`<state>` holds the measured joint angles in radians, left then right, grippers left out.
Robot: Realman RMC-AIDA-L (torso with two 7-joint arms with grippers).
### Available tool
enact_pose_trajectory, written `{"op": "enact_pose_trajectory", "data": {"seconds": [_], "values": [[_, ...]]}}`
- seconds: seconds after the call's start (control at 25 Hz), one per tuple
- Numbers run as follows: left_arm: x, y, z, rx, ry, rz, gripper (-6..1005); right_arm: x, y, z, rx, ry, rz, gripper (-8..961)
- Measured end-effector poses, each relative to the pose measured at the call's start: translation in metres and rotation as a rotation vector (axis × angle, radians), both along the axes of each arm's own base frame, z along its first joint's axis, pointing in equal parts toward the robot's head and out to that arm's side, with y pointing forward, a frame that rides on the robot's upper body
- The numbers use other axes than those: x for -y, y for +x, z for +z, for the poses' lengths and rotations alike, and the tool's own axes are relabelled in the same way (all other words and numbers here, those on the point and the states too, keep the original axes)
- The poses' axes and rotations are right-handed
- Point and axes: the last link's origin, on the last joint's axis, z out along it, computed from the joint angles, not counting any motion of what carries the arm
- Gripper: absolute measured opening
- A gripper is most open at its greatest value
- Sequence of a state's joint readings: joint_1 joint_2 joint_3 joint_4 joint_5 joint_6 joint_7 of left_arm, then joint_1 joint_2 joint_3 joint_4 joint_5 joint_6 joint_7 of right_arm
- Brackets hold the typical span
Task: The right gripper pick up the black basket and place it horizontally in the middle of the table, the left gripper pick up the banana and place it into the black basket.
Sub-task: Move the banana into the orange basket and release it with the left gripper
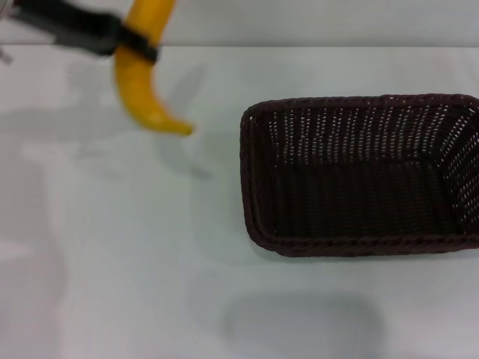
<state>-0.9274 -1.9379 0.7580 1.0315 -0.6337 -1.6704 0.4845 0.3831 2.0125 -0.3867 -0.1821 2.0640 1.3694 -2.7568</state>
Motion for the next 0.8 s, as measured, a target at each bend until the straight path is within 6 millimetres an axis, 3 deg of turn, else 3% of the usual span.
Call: {"op": "enact_pose_trajectory", "data": {"seconds": [0.24, 0.44, 0.8], "values": [[-0.009, 0.042, -0.013, 0.108, -0.012, -0.14, 600, 0.004, -0.001, -0.004, -0.018, -0.003, 0.013, 872], [-0.015, 0.073, -0.052, 0.075, -0.098, -0.238, 626, 0.005, -0.001, -0.005, -0.021, -0.005, 0.013, 872], [0.002, 0.116, -0.103, 0.067, -0.243, -0.414, 673, 0.003, -0.003, -0.004, -0.014, -0.006, 0.023, 873]]}}
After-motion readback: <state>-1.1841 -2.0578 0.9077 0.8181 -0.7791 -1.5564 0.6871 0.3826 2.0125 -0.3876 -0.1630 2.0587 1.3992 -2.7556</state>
